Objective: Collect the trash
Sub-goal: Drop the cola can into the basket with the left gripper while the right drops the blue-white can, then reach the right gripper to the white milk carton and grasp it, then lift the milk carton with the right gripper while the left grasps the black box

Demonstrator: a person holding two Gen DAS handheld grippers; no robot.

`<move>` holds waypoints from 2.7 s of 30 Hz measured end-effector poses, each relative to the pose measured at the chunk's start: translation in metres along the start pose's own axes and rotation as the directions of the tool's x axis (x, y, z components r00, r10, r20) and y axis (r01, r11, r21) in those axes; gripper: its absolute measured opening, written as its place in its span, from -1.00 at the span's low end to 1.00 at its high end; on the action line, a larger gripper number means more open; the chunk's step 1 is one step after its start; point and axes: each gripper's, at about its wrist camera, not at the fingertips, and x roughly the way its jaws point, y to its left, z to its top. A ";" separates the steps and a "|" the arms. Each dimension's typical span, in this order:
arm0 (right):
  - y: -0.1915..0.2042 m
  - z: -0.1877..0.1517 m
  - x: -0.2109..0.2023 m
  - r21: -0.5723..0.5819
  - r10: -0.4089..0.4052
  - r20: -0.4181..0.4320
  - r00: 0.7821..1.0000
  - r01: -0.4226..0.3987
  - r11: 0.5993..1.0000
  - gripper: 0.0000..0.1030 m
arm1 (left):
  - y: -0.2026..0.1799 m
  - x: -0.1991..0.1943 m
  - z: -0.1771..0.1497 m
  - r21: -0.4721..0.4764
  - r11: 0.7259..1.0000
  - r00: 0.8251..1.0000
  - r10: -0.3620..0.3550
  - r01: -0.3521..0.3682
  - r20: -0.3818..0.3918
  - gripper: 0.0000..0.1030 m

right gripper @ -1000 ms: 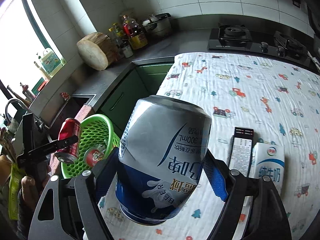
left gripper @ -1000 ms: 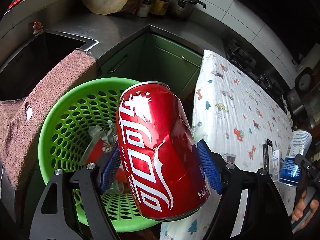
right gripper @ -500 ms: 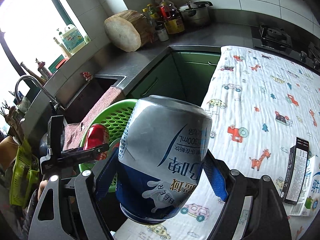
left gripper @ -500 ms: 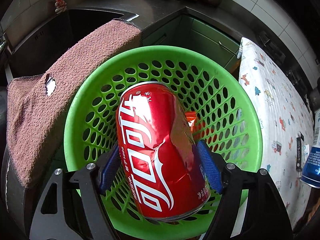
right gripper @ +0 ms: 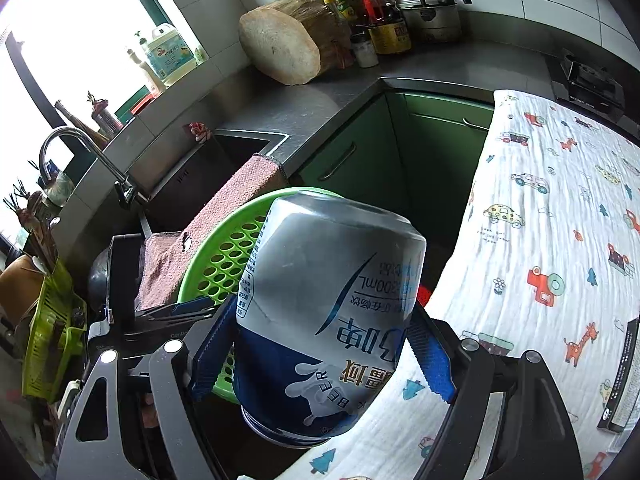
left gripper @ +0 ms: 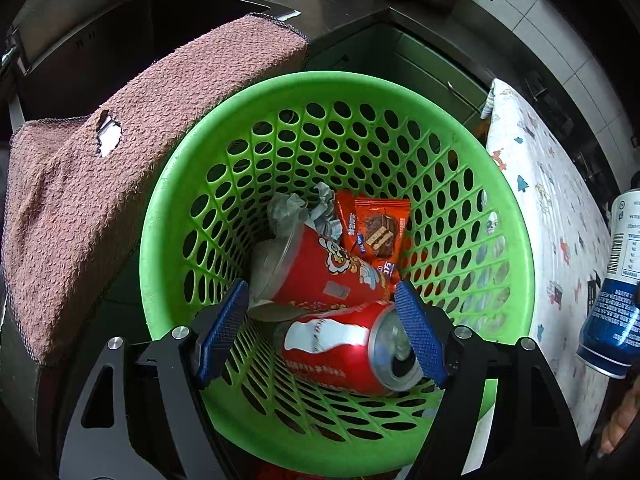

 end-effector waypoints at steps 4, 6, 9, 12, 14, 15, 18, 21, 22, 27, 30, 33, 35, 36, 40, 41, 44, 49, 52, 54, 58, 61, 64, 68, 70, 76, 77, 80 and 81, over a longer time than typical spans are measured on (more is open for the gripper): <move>0.010 0.002 0.016 -0.027 0.015 -0.021 1.000 -0.016 1.000 0.51 | 0.009 -0.012 -0.002 -0.024 0.999 0.999 -0.021 0.022 0.025 0.49; 0.015 0.002 0.024 -0.041 0.014 -0.034 0.999 -0.016 0.999 0.51 | 0.011 -0.018 -0.003 -0.030 0.999 0.999 -0.033 0.034 0.037 0.49; 0.020 0.004 0.036 -0.060 0.003 -0.045 0.999 -0.006 0.998 0.51 | 0.012 -0.028 -0.004 -0.025 0.999 0.998 -0.026 0.028 0.062 0.52; 0.023 0.006 0.048 -0.058 0.010 -0.059 0.998 -0.013 0.998 0.51 | 0.011 -0.036 -0.005 -0.020 0.999 0.996 -0.028 0.029 0.079 0.52; 0.026 0.009 0.056 -0.057 0.013 -0.067 0.998 -0.017 0.998 0.51 | 0.011 -0.041 -0.005 -0.018 0.999 0.995 -0.029 0.031 0.093 0.53; 0.028 0.011 0.061 -0.057 0.017 -0.071 0.997 -0.021 0.998 0.51 | 0.011 -0.044 -0.006 -0.018 0.999 0.994 -0.034 0.036 0.100 0.54; 0.031 0.013 0.071 -0.054 0.020 -0.081 0.996 -0.024 0.998 0.53 | 0.011 -0.052 -0.009 -0.014 0.999 0.992 -0.036 0.038 0.117 0.58; 0.032 0.014 0.074 -0.044 0.033 -0.077 0.996 -0.037 0.998 0.68 | 0.009 -0.058 -0.011 -0.001 1.000 0.991 -0.029 0.029 0.130 0.58; 0.032 0.014 0.073 -0.044 0.033 -0.072 0.997 -0.036 0.998 0.68 | 0.009 -0.059 -0.011 0.000 1.000 0.991 -0.026 0.027 0.133 0.58; 0.028 0.011 0.058 -0.054 0.026 -0.055 0.998 -0.029 0.998 0.68 | 0.007 -0.065 -0.012 0.004 1.000 0.988 -0.024 0.024 0.151 0.59; 0.023 0.005 0.042 -0.065 0.013 -0.036 0.999 -0.016 0.998 0.69 | 0.005 -0.067 -0.014 0.011 1.000 0.987 -0.020 0.019 0.161 0.61; 0.015 -0.004 0.020 -0.067 0.006 -0.008 1.000 -0.006 0.998 0.69 | -0.001 -0.067 -0.016 0.019 1.000 0.986 -0.023 0.020 0.165 0.64; 0.006 -0.011 0.004 -0.054 0.000 0.010 1.000 0.001 0.999 0.70 | -0.006 -0.067 -0.017 0.025 0.999 0.986 -0.030 0.027 0.163 0.64; 0.001 -0.016 -0.005 -0.048 -0.005 0.021 1.000 0.006 0.999 0.70 | -0.009 -0.066 -0.018 0.029 0.999 0.986 -0.034 0.030 0.162 0.64; -0.022 -0.036 -0.040 -0.026 -0.066 0.066 0.996 0.068 0.997 0.72 | -0.024 -0.065 -0.021 0.046 0.998 0.985 -0.058 0.051 0.161 0.64; -0.029 -0.041 -0.048 -0.019 -0.086 0.076 0.993 0.087 0.996 0.72 | -0.029 -0.064 -0.022 0.053 0.997 0.985 -0.064 0.056 0.162 0.64; -0.050 -0.058 -0.073 0.008 -0.151 0.108 0.983 0.151 0.988 0.73 | -0.046 -0.062 -0.025 0.076 0.995 0.985 -0.080 0.069 0.155 0.65; -0.095 -0.081 -0.112 0.072 -0.298 0.143 0.944 0.291 0.954 0.73 | -0.080 -0.058 -0.031 0.125 0.988 0.983 -0.109 0.091 0.144 0.65; -0.130 -0.090 -0.130 0.131 -0.386 0.135 0.913 0.370 0.920 0.73 | -0.099 -0.056 -0.034 0.152 0.982 0.982 -0.128 0.107 0.135 0.65; -0.154 -0.094 -0.141 0.166 -0.456 0.124 0.881 0.435 0.885 0.73 | -0.111 -0.054 -0.035 0.166 0.979 0.982 -0.142 0.120 0.128 0.65; -0.202 -0.103 -0.154 0.244 -0.529 0.070 0.845 0.500 0.831 0.73 | -0.133 -0.050 -0.037 0.199 0.971 0.981 -0.159 0.134 0.115 0.65; -0.228 -0.106 -0.155 0.274 -0.552 0.031 0.833 0.524 0.806 0.73 | -0.148 -0.047 -0.037 0.221 0.965 0.980 -0.167 0.141 0.106 0.65; -0.241 -0.109 -0.149 0.292 -0.548 -0.003 0.836 0.525 0.799 0.63 | -0.163 -0.045 -0.036 0.242 0.960 0.980 -0.172 0.144 0.099 0.65; -0.249 -0.112 -0.141 0.298 -0.544 -0.033 0.838 0.528 0.795 0.54 | -0.183 -0.042 -0.036 0.273 0.951 0.980 -0.176 0.147 0.088 0.65; -0.254 -0.112 -0.136 0.304 -0.539 -0.046 0.841 0.526 0.794 0.47 | -0.192 -0.041 -0.036 0.286 0.947 0.980 -0.180 0.149 0.084 0.65; -0.266 -0.113 -0.130 0.325 -0.513 -0.069 0.855 0.506 0.799 0.38 | -0.221 -0.035 -0.036 0.325 0.932 0.980 -0.189 0.159 0.064 0.65; -0.267 -0.114 -0.130 0.329 -0.500 -0.070 0.863 0.494 0.805 0.33 | -0.227 -0.034 -0.037 0.334 0.929 0.980 -0.190 0.160 0.060 0.65; -0.267 -0.116 -0.134 0.328 -0.500 -0.069 0.863 0.493 0.806 0.26 | -0.245 -0.028 -0.039 0.355 0.919 0.980 -0.197 0.171 0.038 0.65; -0.267 -0.118 -0.136 0.328 -0.499 -0.065 0.864 0.491 0.807 0.26 | -0.252 -0.027 -0.041 0.361 0.916 0.979 -0.200 0.175 0.031 0.65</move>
